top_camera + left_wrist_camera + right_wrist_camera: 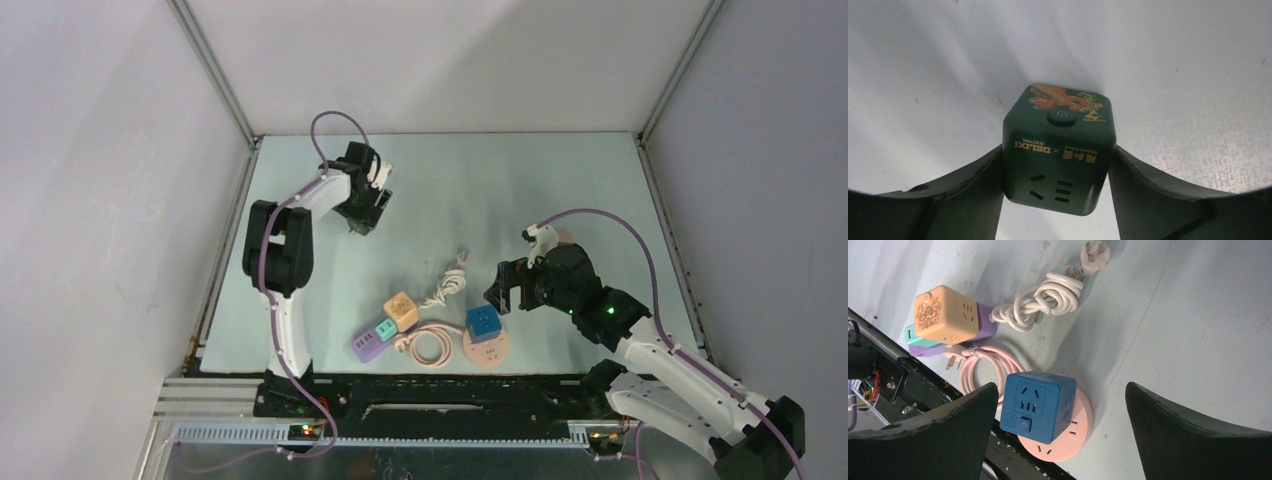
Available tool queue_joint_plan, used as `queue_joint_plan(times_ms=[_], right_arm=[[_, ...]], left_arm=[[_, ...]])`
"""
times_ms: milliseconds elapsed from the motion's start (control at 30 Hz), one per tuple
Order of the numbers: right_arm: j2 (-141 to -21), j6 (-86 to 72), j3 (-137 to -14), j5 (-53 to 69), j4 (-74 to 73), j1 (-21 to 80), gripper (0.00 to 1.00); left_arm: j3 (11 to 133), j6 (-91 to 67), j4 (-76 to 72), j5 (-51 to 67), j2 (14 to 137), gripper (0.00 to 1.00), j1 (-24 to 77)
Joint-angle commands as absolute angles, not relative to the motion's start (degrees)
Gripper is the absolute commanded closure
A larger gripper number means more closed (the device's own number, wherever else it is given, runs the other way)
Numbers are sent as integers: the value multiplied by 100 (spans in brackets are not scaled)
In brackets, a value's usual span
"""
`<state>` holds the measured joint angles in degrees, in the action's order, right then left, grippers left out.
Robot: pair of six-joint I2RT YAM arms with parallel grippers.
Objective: Insert the plug
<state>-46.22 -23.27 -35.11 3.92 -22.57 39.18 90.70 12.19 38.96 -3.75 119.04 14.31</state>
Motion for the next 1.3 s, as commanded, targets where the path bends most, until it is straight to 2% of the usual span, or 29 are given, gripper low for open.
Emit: queue_joint_plan(times_ms=[0, 133, 233, 300, 567, 800, 1000, 1267], right_arm=[[-4712, -2196, -3778, 689, -2047, 3817, 0], [-4741, -2182, -3779, 753, -2040, 3767, 0], [-4680, -2178, -3779, 800, -2085, 3715, 0], [-4608, -2192, -3780, 864, -2121, 3662, 1], [-4438, -2057, -3869, 1289, -2381, 3419, 0], [-4373, -1576, -4142, 2171, -2516, 3171, 0], [-4377, -1282, -4553, 3686, -2486, 2973, 0], [-4765, -1602, -4825, 5157, -1635, 2971, 0]], left_arm=[[8971, 1320, 3845, -243, 11686, 33, 1497], [8934, 1212, 3883, -336, 11539, 66, 1550], [8781, 1097, 3752, -317, 11213, 74, 1596], [8610, 995, 3630, -200, 10853, 76, 1648], [7643, 699, 2792, 923, 8778, 77, 2175], [6627, -228, 1932, 3030, 7360, 74, 2533], [5996, -868, 1680, 4140, 6690, 70, 2597], [5718, -720, 2014, 5209, 6192, 66, 3234]])
